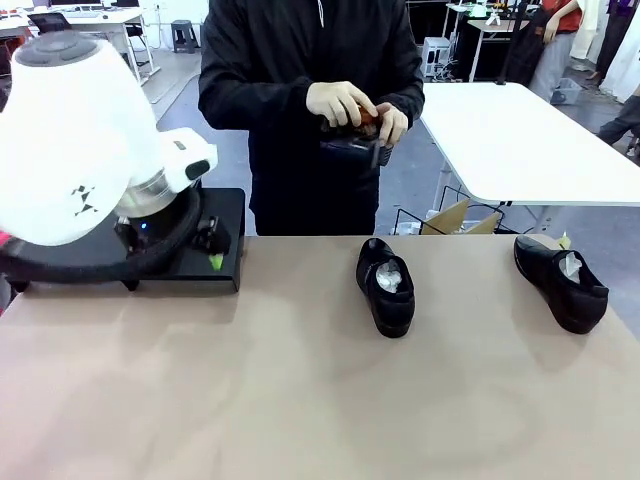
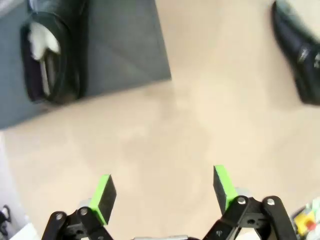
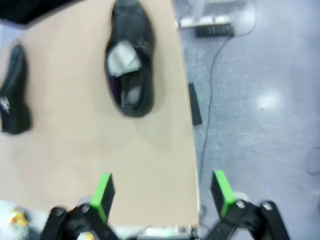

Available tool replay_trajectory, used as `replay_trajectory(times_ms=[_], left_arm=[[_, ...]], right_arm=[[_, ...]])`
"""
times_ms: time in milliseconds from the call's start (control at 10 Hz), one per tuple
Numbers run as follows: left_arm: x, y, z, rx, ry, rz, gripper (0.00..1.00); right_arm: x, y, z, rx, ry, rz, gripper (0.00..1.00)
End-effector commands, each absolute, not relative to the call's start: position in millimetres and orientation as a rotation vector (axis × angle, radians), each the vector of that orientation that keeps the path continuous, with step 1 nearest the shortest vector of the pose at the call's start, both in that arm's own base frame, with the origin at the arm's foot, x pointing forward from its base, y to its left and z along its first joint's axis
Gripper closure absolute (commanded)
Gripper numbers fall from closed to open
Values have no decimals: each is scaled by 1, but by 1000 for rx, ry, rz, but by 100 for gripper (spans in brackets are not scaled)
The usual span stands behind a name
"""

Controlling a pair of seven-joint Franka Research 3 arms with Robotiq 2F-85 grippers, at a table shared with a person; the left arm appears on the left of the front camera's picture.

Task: Organize the shoes by placing them on the stand.
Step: Pick up one Shoe and place it in the middle of the table.

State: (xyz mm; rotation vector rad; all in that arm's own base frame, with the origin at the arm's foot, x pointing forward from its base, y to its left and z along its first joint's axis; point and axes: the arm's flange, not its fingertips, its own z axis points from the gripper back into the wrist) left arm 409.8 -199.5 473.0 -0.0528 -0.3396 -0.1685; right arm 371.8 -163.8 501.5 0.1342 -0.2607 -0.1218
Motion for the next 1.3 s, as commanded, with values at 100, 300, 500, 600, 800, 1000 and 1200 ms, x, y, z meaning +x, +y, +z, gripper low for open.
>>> replay_trajectory(times_ms=[100, 300, 500, 600, 800, 1000, 1200], left_arm=[[427, -160, 452, -118, -263, -160, 0], [411, -186, 459, -85, -267, -166, 0], [411, -186, 459, -85, -267, -166, 0], [411, -186, 459, -85, -267, -166, 0], [411, -186, 459, -85, -267, -166, 0], [411, -186, 459, -85, -267, -166, 0], [411, -186, 459, -85, -267, -166, 0]], right_arm=[[355, -136, 516, 153, -216, 46, 0], [363, -149, 505, 146, -242, -64, 0], [376, -107, 508, 105, -188, 146, 0], [403, -80, 523, 44, -218, 242, 0], [466, -45, 503, -98, -286, 323, 0], [521, -55, 461, -102, -243, 315, 0], [526, -52, 432, -145, -209, 263, 0]])
